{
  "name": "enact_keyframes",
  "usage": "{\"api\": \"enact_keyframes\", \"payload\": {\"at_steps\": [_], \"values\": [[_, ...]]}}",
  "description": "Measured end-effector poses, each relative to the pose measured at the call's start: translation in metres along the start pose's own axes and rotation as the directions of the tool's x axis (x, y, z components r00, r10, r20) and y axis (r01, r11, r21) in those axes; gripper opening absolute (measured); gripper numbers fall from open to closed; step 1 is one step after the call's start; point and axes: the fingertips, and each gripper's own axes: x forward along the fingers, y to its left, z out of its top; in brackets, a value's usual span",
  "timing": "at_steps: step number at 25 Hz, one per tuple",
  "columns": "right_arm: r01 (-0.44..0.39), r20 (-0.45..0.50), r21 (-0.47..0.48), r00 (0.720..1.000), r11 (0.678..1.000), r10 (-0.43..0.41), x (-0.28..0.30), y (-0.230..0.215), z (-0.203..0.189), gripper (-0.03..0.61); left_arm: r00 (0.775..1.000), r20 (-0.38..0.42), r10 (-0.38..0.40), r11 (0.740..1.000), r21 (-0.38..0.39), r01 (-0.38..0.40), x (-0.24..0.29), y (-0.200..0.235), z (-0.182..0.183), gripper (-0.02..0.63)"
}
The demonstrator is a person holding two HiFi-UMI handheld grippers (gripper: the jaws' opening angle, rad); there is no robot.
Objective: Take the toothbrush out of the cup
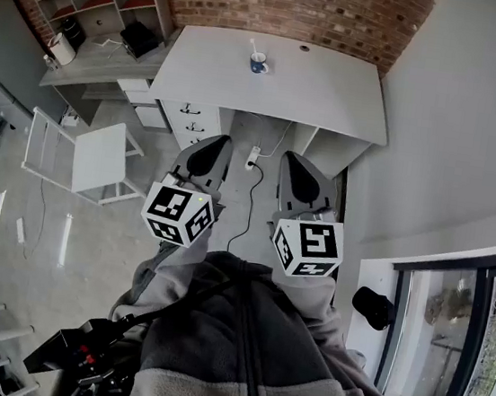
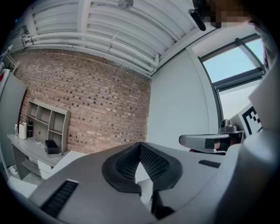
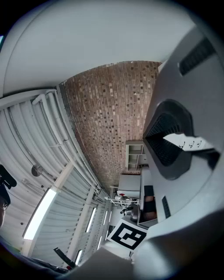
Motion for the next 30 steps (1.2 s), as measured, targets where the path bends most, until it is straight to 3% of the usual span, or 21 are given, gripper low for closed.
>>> {"api": "enact_keyframes", "payload": {"at_steps": [10,18,23,30], "values": [[-0.029,-0.014,0.011,0.999,1.000,0.029,0.000,-0.013,-0.010,0.000,0.999,-0.016,0.033,0.999,-0.009,-0.033,0.009,-0.005,-0.012,0.003],[0.006,-0.051,0.039,0.999,0.999,-0.004,0.006,-0.033,-0.033,0.000,0.993,-0.036,0.111,0.994,-0.021,-0.112,0.004,0.031,-0.022,0.003],[0.017,-0.067,0.051,0.998,0.999,-0.014,0.042,-0.042,-0.054,0.000,0.990,-0.048,0.131,0.991,-0.034,-0.132,0.021,0.065,-0.041,0.003],[0.001,-0.030,0.007,1.000,1.000,-0.001,0.132,-0.053,-0.052,0.000,0.992,-0.010,0.124,0.990,-0.070,-0.124,0.084,0.140,-0.041,0.003]]}}
